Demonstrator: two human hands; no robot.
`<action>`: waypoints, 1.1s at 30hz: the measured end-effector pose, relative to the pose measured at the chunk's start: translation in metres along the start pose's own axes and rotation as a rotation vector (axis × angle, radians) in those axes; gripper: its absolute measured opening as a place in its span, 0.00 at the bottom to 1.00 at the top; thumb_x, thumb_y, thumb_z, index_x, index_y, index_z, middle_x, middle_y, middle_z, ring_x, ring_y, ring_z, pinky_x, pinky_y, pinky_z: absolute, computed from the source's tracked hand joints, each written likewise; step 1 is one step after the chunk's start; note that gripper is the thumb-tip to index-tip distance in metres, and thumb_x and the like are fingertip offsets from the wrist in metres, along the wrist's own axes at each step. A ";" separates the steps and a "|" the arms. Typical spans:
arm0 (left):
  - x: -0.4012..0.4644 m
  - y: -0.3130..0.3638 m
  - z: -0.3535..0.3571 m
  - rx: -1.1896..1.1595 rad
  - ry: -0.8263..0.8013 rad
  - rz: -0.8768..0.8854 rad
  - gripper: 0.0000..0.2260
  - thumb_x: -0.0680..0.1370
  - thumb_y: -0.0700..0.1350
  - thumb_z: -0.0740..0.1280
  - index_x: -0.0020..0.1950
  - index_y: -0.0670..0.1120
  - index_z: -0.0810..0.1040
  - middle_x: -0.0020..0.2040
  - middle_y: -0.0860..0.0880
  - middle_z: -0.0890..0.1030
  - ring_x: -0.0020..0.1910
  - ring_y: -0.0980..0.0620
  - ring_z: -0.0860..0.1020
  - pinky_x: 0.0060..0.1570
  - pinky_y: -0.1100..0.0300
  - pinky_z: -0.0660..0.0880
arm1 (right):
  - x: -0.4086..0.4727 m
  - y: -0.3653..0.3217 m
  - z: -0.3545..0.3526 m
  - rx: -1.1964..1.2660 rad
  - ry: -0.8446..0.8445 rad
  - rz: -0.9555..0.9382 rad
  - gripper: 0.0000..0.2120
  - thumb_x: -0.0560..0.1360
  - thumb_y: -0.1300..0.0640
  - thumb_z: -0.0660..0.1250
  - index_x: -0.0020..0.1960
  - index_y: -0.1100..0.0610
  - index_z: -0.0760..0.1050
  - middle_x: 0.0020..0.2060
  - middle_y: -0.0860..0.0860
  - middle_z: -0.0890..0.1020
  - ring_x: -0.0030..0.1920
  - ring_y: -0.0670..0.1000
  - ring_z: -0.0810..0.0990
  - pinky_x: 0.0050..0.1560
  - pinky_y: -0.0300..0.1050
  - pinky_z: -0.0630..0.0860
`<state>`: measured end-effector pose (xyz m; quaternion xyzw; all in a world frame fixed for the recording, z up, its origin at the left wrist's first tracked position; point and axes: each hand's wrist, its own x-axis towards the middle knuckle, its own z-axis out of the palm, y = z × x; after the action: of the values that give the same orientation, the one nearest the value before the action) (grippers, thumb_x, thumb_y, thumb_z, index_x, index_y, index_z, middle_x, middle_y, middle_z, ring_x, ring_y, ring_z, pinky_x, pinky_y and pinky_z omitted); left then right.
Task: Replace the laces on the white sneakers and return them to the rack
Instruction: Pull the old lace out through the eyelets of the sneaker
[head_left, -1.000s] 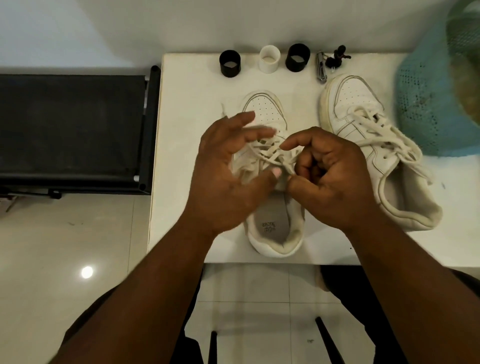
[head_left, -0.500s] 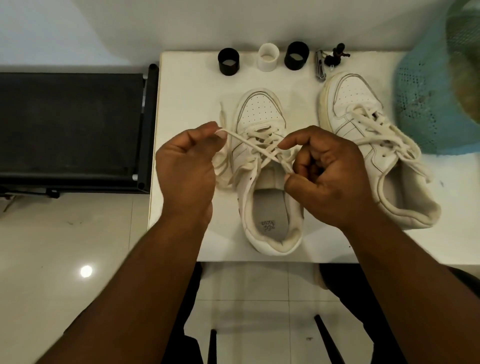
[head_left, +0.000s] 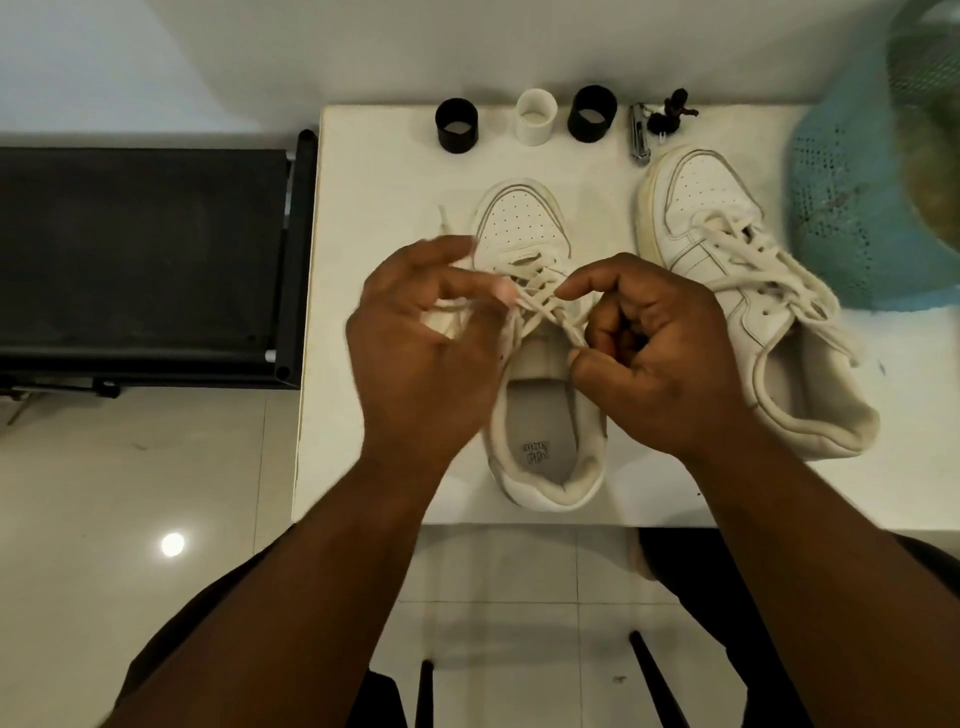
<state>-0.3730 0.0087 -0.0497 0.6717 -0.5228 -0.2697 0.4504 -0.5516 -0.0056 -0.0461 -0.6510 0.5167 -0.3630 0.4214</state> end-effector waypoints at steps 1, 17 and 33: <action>0.004 0.000 -0.002 -0.089 0.073 -0.120 0.03 0.76 0.48 0.75 0.44 0.56 0.84 0.55 0.58 0.84 0.57 0.59 0.81 0.61 0.58 0.76 | 0.000 0.000 0.000 0.005 0.001 0.001 0.18 0.64 0.55 0.67 0.52 0.58 0.80 0.26 0.53 0.74 0.25 0.44 0.68 0.31 0.35 0.67; 0.009 0.000 -0.017 0.084 -0.001 -0.046 0.17 0.70 0.49 0.73 0.58 0.60 0.77 0.54 0.63 0.77 0.60 0.57 0.75 0.61 0.61 0.73 | -0.004 -0.002 0.005 -0.355 0.026 -0.164 0.19 0.68 0.54 0.76 0.58 0.54 0.82 0.43 0.46 0.77 0.42 0.39 0.73 0.43 0.33 0.68; -0.012 0.014 -0.019 0.222 -0.159 0.039 0.26 0.70 0.52 0.77 0.67 0.55 0.77 0.34 0.61 0.80 0.40 0.60 0.80 0.42 0.71 0.73 | -0.006 -0.009 0.019 -0.455 0.061 -0.197 0.03 0.76 0.60 0.68 0.48 0.59 0.77 0.52 0.53 0.76 0.52 0.49 0.75 0.50 0.39 0.72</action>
<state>-0.3675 0.0253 -0.0296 0.6836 -0.5964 -0.2539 0.3355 -0.5324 0.0041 -0.0455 -0.7651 0.5317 -0.2960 0.2106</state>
